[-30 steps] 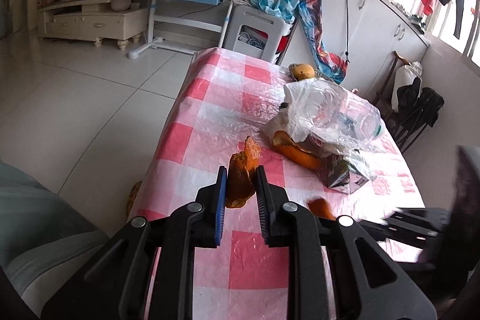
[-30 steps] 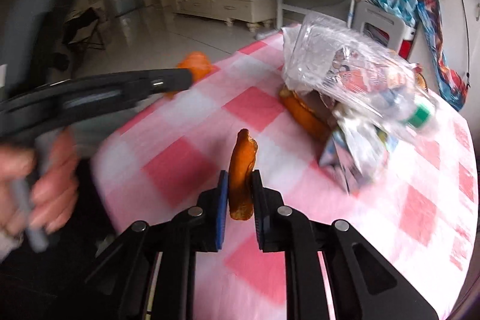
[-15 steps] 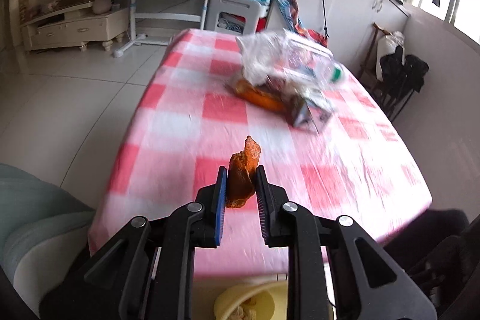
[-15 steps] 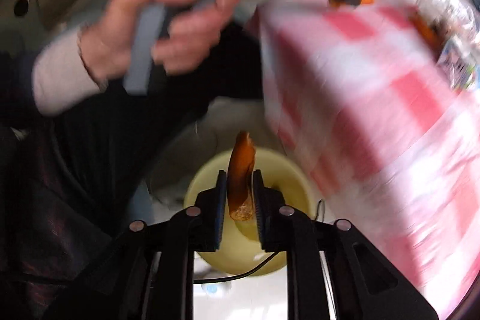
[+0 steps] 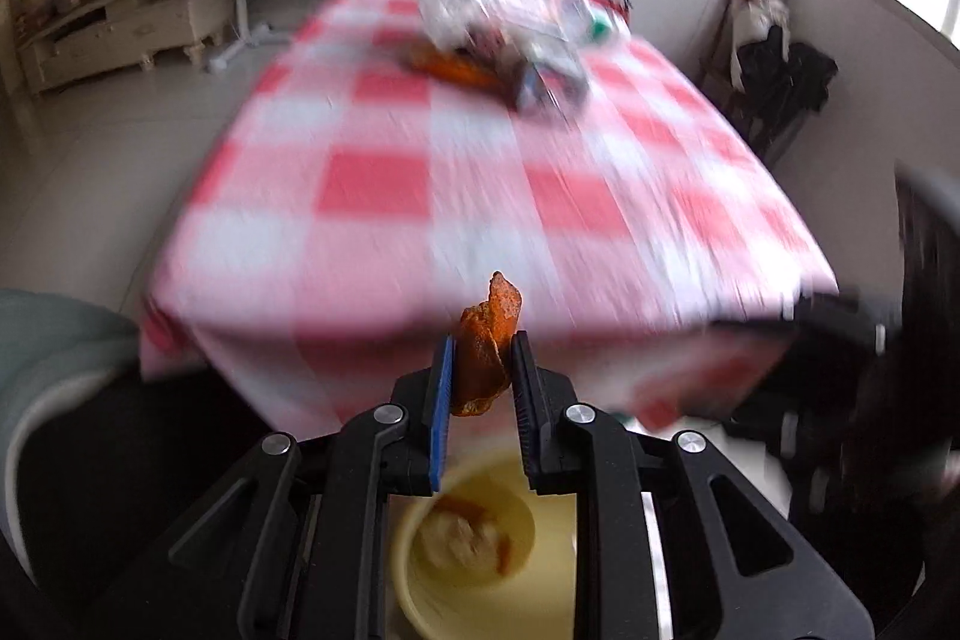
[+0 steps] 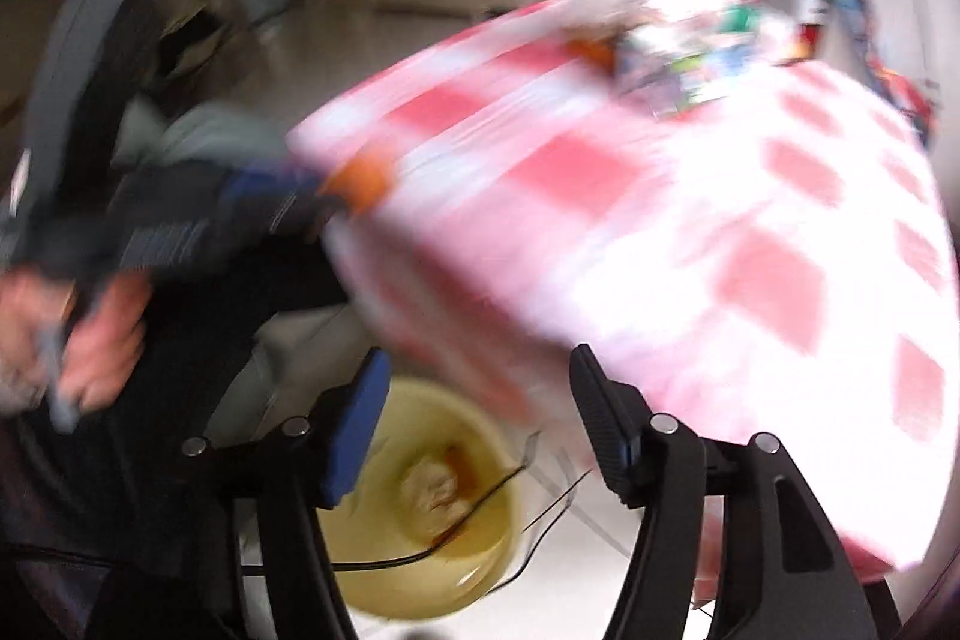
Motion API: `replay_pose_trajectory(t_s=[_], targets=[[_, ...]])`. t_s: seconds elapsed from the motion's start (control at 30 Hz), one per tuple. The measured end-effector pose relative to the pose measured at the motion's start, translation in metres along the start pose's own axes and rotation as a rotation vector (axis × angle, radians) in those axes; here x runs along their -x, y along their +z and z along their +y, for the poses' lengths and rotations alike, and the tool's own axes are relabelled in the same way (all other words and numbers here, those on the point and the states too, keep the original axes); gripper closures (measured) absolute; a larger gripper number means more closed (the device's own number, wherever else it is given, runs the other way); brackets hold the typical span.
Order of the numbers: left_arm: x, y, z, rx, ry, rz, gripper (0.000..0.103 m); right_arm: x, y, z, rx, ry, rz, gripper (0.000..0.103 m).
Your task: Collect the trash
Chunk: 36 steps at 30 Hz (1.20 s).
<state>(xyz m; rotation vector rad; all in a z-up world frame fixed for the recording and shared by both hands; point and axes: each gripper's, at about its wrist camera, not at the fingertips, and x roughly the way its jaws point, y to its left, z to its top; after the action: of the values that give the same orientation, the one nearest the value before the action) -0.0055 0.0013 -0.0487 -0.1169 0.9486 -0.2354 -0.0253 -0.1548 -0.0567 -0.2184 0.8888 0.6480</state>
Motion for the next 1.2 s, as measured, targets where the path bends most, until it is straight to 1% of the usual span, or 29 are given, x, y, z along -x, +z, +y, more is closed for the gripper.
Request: replay_pose_trajectory(t_s=[0.03, 0.07, 0.1, 0.13, 0.17, 0.2, 0.23, 0.27, 0.3, 0.33, 0.4, 0.47, 0.5, 0.57, 0.63, 0.77, 0.83, 0.93, 1.0, 1.2], targets=[[-0.002, -0.012, -0.008, -0.02, -0.019, 0.055, 0.084, 0.005, 0.002, -0.004, -0.019, -0.043, -0.043, 0.036], [-0.005, -0.02, -0.013, -0.038, -0.035, 0.092, 0.084, 0.009, 0.003, -0.007, -0.031, -0.094, -0.074, 0.029], [-0.009, -0.029, -0.02, -0.07, -0.052, 0.143, 0.079, 0.012, 0.005, -0.012, -0.051, -0.125, -0.1, 0.029], [-0.012, -0.04, -0.029, -0.116, -0.054, 0.188, 0.076, 0.014, 0.006, -0.014, -0.072, -0.127, -0.12, 0.029], [-0.011, -0.047, -0.035, -0.152, -0.036, 0.189, 0.075, 0.017, 0.005, -0.018, -0.091, -0.13, -0.137, 0.029], [-0.007, -0.05, -0.042, -0.192, -0.018, 0.17, 0.069, 0.018, 0.006, -0.021, -0.113, -0.155, -0.151, 0.026], [-0.002, -0.049, -0.043, -0.199, -0.016, 0.151, 0.06, 0.02, 0.007, -0.027, -0.127, -0.181, -0.154, 0.025], [0.003, -0.047, -0.042, -0.194, -0.016, 0.125, 0.055, 0.02, 0.008, -0.033, -0.145, -0.208, -0.152, 0.023], [0.009, -0.042, -0.04, -0.182, -0.009, 0.095, 0.047, 0.019, 0.008, -0.038, -0.158, -0.224, -0.145, 0.023], [0.015, -0.037, -0.034, -0.164, 0.016, 0.049, 0.04, 0.017, 0.007, -0.037, -0.164, -0.236, -0.141, 0.023], [0.021, -0.028, -0.023, -0.125, 0.068, -0.008, 0.034, 0.015, 0.005, -0.036, -0.163, -0.261, -0.131, 0.022], [0.028, -0.014, -0.005, -0.05, 0.098, -0.059, 0.032, 0.012, 0.003, -0.035, -0.158, -0.286, -0.125, 0.021], [0.029, -0.009, -0.002, -0.034, 0.106, -0.072, 0.03, 0.009, 0.004, -0.035, -0.16, -0.294, -0.124, 0.021], [0.034, 0.004, 0.01, 0.005, 0.139, -0.132, 0.026, 0.011, -0.002, -0.034, -0.17, -0.309, -0.129, 0.02], [0.033, 0.019, 0.018, 0.025, 0.161, -0.176, 0.02, 0.012, -0.001, -0.037, -0.186, -0.329, -0.139, 0.02], [0.025, 0.04, 0.026, 0.035, 0.188, -0.221, 0.014, 0.01, 0.001, -0.044, -0.225, -0.363, -0.158, 0.017], [0.019, 0.049, 0.028, 0.032, 0.201, -0.231, 0.011, 0.007, 0.002, -0.048, -0.248, -0.372, -0.153, 0.016], [0.01, 0.049, 0.032, 0.047, 0.204, -0.227, 0.008, 0.001, 0.003, -0.05, -0.257, -0.383, -0.141, 0.016], [0.004, 0.048, 0.031, 0.056, 0.193, -0.213, 0.007, -0.001, 0.004, -0.049, -0.251, -0.391, -0.139, 0.016], [-0.003, 0.043, 0.025, 0.041, 0.175, -0.198, 0.007, -0.007, 0.004, -0.048, -0.242, -0.407, -0.124, 0.014]])
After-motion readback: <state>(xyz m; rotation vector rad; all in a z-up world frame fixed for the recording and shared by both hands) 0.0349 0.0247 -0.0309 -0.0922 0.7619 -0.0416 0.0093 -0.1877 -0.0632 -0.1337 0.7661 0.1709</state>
